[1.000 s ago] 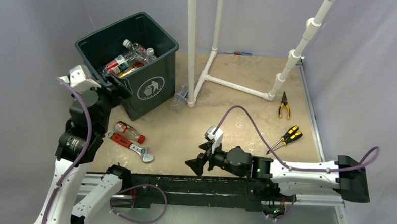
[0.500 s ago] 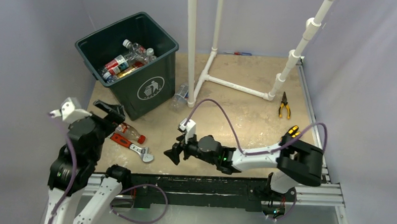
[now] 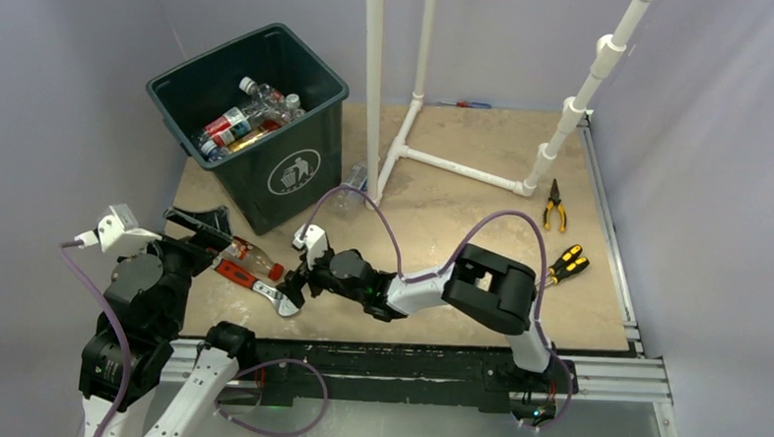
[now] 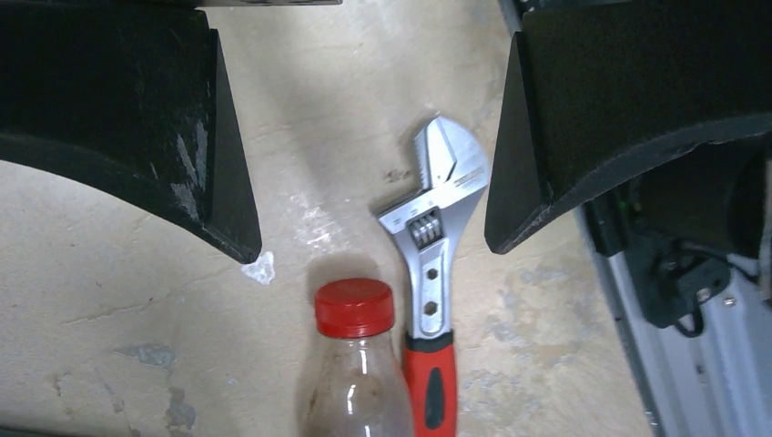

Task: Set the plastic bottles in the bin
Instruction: Pick up the plastic bottle at the center of the board.

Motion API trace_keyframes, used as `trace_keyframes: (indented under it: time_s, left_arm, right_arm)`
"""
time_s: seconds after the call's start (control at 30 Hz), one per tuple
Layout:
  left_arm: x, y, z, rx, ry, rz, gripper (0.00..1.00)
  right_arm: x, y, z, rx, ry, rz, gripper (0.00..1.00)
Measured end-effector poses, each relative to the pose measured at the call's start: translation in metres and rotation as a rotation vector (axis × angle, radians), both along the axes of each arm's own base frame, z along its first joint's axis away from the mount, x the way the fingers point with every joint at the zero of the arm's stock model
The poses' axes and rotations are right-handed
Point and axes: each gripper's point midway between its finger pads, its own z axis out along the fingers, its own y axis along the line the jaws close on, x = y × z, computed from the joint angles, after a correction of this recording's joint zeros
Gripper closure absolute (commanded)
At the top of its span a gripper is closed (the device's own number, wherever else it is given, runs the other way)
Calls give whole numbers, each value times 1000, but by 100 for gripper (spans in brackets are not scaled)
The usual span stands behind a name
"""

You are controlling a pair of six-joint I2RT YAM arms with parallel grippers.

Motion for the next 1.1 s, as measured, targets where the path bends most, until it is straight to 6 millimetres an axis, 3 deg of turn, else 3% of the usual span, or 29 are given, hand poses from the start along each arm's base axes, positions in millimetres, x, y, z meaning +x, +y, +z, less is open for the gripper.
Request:
trace_keyframes:
  time_s: [0.27,0.6,0.93,1.1]
  left_arm:
    - [-6,0,0,-5,-13,-8,1]
    - [-8,-2,1,-1,-16,-29,1]
    - [-13,-2,-1,20,-13,-39,1]
    - [-15,0,-4,34,-6,-41,1]
  right_arm:
    - [16,18,-31,-41,-14,14,14]
    - [21,56,-32,-7,-21,65,22]
    - [23,69,-56,-58,9,83,26]
    - [26,68,-63,-70,30,77,42]
